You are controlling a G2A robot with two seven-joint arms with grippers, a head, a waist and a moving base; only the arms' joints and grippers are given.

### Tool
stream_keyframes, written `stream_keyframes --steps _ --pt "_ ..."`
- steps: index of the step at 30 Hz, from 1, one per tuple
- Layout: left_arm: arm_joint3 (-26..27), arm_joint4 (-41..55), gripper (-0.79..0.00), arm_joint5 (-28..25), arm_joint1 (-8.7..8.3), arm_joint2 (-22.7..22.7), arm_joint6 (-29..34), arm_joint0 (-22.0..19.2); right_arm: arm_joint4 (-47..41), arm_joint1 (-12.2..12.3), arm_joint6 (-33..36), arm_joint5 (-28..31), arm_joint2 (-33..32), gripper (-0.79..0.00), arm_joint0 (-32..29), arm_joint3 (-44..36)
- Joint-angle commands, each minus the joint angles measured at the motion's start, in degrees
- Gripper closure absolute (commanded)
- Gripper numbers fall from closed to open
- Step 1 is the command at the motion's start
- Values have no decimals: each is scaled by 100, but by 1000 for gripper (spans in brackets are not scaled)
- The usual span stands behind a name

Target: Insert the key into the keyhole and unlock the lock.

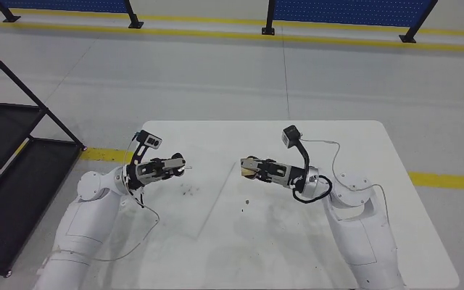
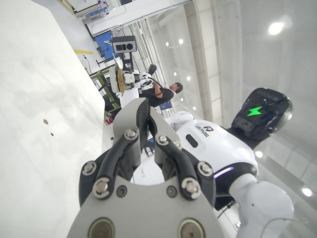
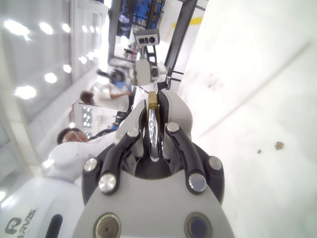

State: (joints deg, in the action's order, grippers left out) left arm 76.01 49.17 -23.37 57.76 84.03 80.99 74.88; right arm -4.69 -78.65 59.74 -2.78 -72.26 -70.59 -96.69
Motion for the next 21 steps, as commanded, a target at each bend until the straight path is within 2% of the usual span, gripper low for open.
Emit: stream_keyframes --steps 1,12,21 --pt "-88 -128 0 -79 29 -154 -86 -108 -45 2 -53 21 60 0 26 34" --pt "-393 -457 0 -357 190 -830 -365 -619 -336 26 -64 138 396 0 173 167" --pt "-450 -629 0 -693 307 -1237 -701 -792 -386 52 -470 8 516 0 188 223"
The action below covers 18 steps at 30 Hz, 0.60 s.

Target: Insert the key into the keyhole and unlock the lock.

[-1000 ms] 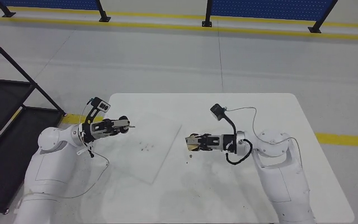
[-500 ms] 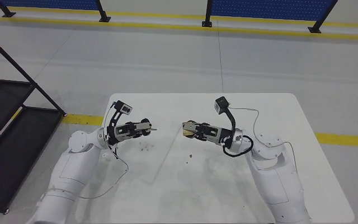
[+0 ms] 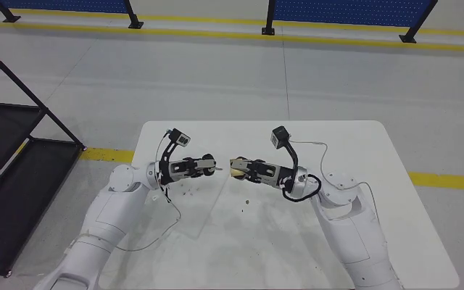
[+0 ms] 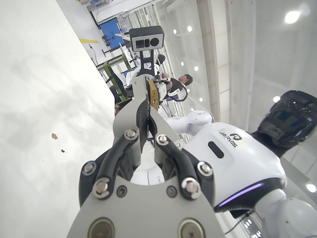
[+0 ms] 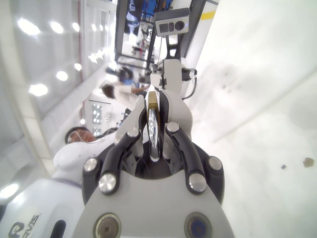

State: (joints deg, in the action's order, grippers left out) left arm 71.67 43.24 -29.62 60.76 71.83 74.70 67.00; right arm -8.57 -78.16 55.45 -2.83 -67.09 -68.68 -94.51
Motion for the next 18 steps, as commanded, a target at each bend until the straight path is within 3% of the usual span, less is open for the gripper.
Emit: stream_keyframes --steps 1,11,18 --pt "-8 -94 0 -137 13 -28 -141 -21 3 4 -41 13 -1 0 -3 6" --pt "-8 -94 0 -137 13 -28 -141 -21 3 4 -41 13 -1 0 -3 6" --pt "307 -545 0 -251 9 39 -727 159 418 23 -924 -149 55 0 -180 -119"
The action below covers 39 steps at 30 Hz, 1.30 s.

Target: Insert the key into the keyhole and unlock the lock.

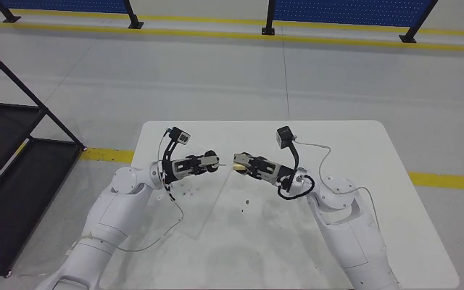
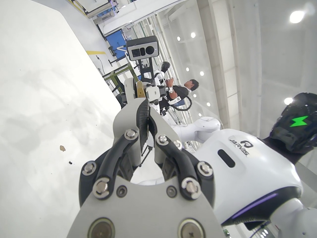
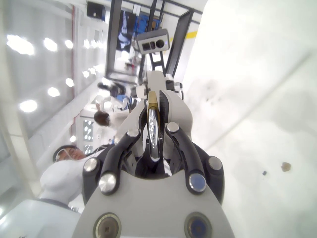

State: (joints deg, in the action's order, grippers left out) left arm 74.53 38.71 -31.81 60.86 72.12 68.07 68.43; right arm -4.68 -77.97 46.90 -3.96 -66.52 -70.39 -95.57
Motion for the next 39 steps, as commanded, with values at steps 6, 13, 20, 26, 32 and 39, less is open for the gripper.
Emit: stream_keyframes --steps 6,13,20,26,32,39 --pt "160 -382 0 -66 -7 36 -312 82 11 24 -232 -94 43 0 -83 -72" --pt "195 -573 0 -59 0 11 -476 110 13 56 -236 -125 82 0 -94 -97" --pt "229 -740 0 -131 4 10 -626 125 219 92 -349 -194 139 0 -112 -153" --pt "250 -855 0 -172 10 -11 -720 134 274 113 -424 -214 188 0 -136 -184" --pt "269 -912 0 -196 12 -16 -782 145 274 134 -463 -225 221 0 -144 -203" --pt "289 -963 0 -201 13 -20 -839 162 260 159 -479 -220 247 0 -156 -242"
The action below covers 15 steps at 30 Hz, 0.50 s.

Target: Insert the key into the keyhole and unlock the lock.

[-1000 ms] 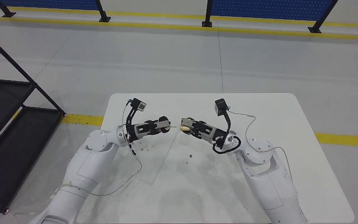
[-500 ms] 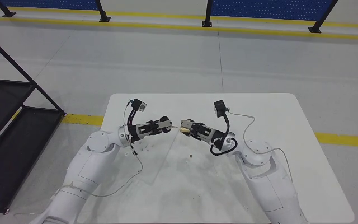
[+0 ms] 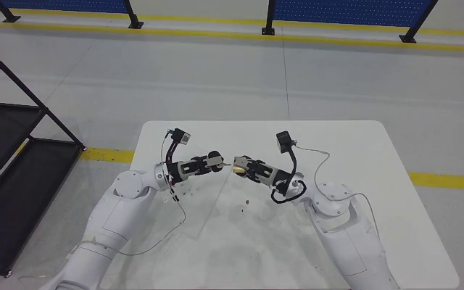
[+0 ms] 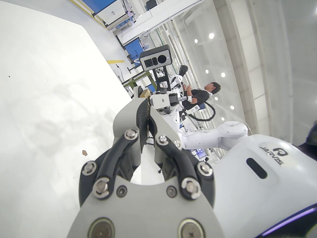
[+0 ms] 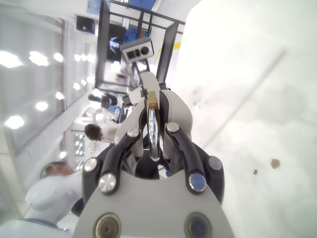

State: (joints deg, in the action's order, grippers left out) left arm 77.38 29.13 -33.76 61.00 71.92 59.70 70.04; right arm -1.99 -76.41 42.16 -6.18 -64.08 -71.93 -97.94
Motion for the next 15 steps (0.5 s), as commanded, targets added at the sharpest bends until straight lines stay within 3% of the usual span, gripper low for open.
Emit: stream_keyframes --steps 1,15 --pt "4 -18 0 -12 -1 1 -5 2 -11 6 -10 0 7 0 -3 -8" --pt "-11 -30 0 -27 1 -4 -33 14 -40 45 -29 -57 93 0 24 -13"
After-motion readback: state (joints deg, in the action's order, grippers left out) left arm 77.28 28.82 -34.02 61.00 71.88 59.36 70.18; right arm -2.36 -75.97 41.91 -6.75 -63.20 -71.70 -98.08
